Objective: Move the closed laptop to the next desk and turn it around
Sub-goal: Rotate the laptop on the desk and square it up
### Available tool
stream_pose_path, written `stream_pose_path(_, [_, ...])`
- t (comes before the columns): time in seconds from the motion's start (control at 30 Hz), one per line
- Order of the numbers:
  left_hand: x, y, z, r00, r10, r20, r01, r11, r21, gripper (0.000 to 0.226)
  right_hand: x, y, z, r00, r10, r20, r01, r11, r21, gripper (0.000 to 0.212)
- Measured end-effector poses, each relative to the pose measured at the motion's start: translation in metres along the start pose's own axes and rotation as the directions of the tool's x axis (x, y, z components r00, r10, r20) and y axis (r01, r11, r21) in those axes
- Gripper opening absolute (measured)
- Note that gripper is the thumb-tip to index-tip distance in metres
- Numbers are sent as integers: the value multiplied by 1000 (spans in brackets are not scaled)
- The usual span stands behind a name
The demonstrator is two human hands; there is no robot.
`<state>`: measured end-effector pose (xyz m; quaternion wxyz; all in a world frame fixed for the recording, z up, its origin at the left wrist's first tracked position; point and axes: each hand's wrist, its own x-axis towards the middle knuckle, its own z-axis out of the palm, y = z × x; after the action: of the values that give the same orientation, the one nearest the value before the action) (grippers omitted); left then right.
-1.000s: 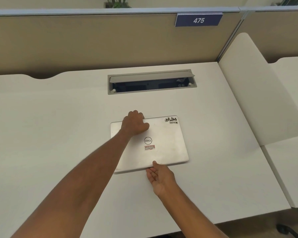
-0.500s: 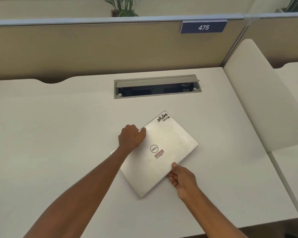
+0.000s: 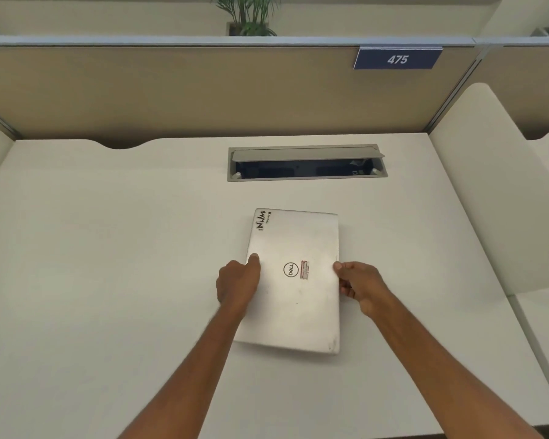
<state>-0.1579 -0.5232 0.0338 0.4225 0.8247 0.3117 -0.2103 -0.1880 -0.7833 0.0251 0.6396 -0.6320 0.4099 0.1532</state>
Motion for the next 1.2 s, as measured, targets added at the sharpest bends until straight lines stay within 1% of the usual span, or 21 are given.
stream_pose_path(0.1, [-4,-8,0,999,-39,-7,38,993,-111,50,12,-16,5,1000,-11,17,13,998,-69,12])
stream_pose_path(0.2, [-8,-15,1,996,-84,-17,79,977,-199,51,23,-26,8,1000,-23,19,26,991,-130,12])
stream_pose_path(0.3, [-10,-19,2,995,-101,-18,94,968,-233,53,31,-31,11,999,-44,12,45,982,-184,13])
stream_pose_path(0.47, [-10,-22,1,993,-116,28,119,954,-275,52,35,-32,15,998,-62,-13,56,962,-268,14])
stream_pose_path(0.5, [-10,-22,0,993,-114,29,118,954,-276,53,35,-32,16,998,-65,-20,56,953,-297,16])
stream_pose_path(0.57, [-10,-22,-1,994,-107,26,110,956,-272,54,36,-30,16,997,-74,-37,57,938,-341,27])
stream_pose_path(0.63, [-10,-21,-1,994,-106,27,109,957,-268,53,36,-28,15,994,-90,-61,62,931,-361,39])
stream_pose_path(0.7, [-10,-20,-1,994,-103,37,110,958,-264,55,36,-27,14,990,-113,-85,74,926,-370,46])
stream_pose_path(0.77, [-9,-20,-1,995,-87,52,97,965,-245,60,34,-25,14,986,-127,-104,79,922,-379,48])
stream_pose_path(0.87, [-9,-21,-1,996,-58,70,72,975,-208,66,29,-24,16,980,-153,-126,88,906,-414,43])
stream_pose_path(0.97, [-9,-21,-1,997,-18,75,28,991,-134,65,22,-24,18,977,-175,-125,104,893,-437,26])
stream_pose_path(1.03, [-9,-22,-3,996,30,86,-25,998,-57,61,15,-24,22,979,-169,-117,102,894,-436,22])
stream_pose_path(1.07, [-8,-22,-3,995,55,86,-54,998,-14,59,11,-24,23,978,-171,-122,105,902,-419,24])
stream_pose_path(1.13, [-7,-20,-4,989,110,94,-118,989,85,50,0,-23,28,969,-195,-155,131,929,-346,38])
stream_pose_path(1.17, [-6,-18,-5,985,134,106,-150,976,156,47,-8,-23,31,962,-208,-177,150,944,-293,40])
stream_pose_path(1.2, [-3,-16,-5,981,161,108,-182,955,234,53,-16,-21,33,958,-201,-203,157,964,-214,33])
